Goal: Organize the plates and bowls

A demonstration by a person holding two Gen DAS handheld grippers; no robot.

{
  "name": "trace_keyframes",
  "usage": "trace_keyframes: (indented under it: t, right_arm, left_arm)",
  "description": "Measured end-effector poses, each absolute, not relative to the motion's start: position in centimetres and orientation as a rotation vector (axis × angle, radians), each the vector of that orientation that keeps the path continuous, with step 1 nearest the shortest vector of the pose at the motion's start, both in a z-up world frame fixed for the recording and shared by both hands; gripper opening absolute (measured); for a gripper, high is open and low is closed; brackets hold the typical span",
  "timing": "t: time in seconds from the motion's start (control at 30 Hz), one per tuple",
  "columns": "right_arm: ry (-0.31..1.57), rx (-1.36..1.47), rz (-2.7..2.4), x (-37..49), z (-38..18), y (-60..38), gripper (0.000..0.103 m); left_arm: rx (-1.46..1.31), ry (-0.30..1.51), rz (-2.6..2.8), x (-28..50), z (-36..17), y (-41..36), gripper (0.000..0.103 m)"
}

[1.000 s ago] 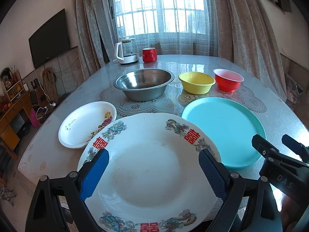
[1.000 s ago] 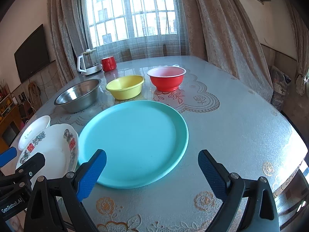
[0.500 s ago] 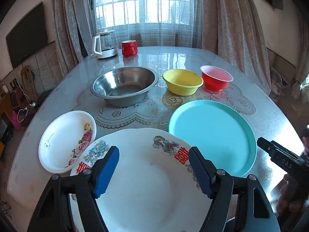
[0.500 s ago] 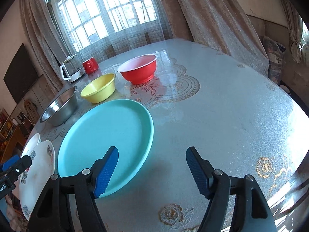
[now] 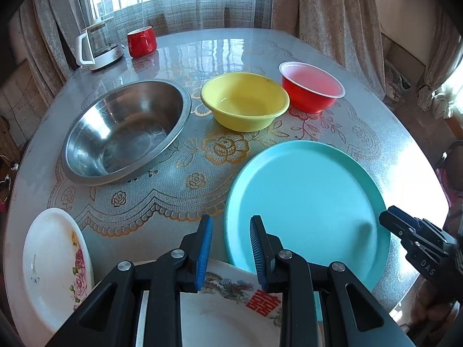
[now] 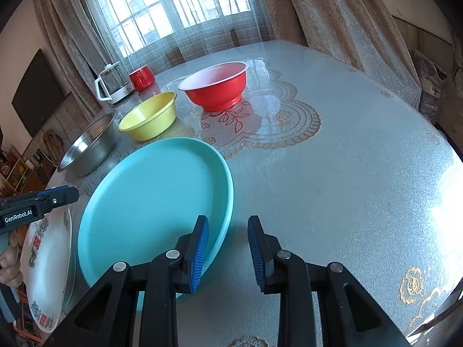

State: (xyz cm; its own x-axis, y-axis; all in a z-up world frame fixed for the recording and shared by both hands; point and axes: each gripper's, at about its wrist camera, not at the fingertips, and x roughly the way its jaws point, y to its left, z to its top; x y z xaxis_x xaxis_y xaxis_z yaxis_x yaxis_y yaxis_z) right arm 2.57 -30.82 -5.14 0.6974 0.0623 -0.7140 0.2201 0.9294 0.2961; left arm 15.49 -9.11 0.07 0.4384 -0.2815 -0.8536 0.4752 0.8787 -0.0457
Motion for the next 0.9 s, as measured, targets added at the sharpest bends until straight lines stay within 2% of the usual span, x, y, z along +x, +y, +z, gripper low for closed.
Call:
trace_keyframes:
  t: [0.2, 0.3, 0.37, 0.43, 0.57, 0.7, 0.77, 0.8, 0.87, 0.9]
  right_arm:
    - [0.830, 0.407, -0.055, 3.5, -5.1, -31.2, 0.029]
    - [0.835, 0.377, -0.047, 3.7, -5.0, -30.9, 0.029]
    - [0.832, 0.327, -0.051, 3.7, -5.0, -30.4, 0.028]
    - [0.831, 0.294, -0.057, 3.6, -5.1, -30.1, 0.021]
    - [0.832, 0.284, -0.048, 3.7, -5.1, -30.2, 0.020]
    - [0.839, 0.281, -0.035, 3.7, -5.1, -30.3, 0.020]
    - [0.840, 0.281, -0.031, 3.7, -5.1, -30.3, 0.020]
    - [0.840, 0.280, -0.030, 3.7, -5.1, -30.3, 0.020]
    - [0.837, 0.270, -0.031, 3.8, -5.1, -30.2, 0.020]
    - [0.835, 0.262, -0.036, 3.8, -5.1, -30.1, 0.018]
  left_arm:
    - [0.311, 0.999, -0.542, 17.0, -0.5, -11.1, 0.029]
    - [0.350, 0.988, -0.571, 17.4, -0.7, -11.6, 0.041]
    - [0.384, 0.987, -0.568, 17.6, -0.8, -11.7, 0.044]
    - [0.405, 0.989, -0.580, 17.9, -0.7, -11.8, 0.050]
    - [0.456, 1.030, -0.609, 18.6, -1.3, -12.4, 0.053]
    - [0.491, 1.061, -0.629, 19.1, -2.1, -12.6, 0.053]
    - [0.511, 1.084, -0.646, 19.1, -2.6, -12.8, 0.041]
    - [0.519, 1.089, -0.654, 19.1, -2.7, -12.9, 0.040]
    - [0.533, 1.085, -0.673, 18.9, -2.7, -13.2, 0.030]
    - [0.548, 1.079, -0.673, 18.7, -2.7, -13.4, 0.030]
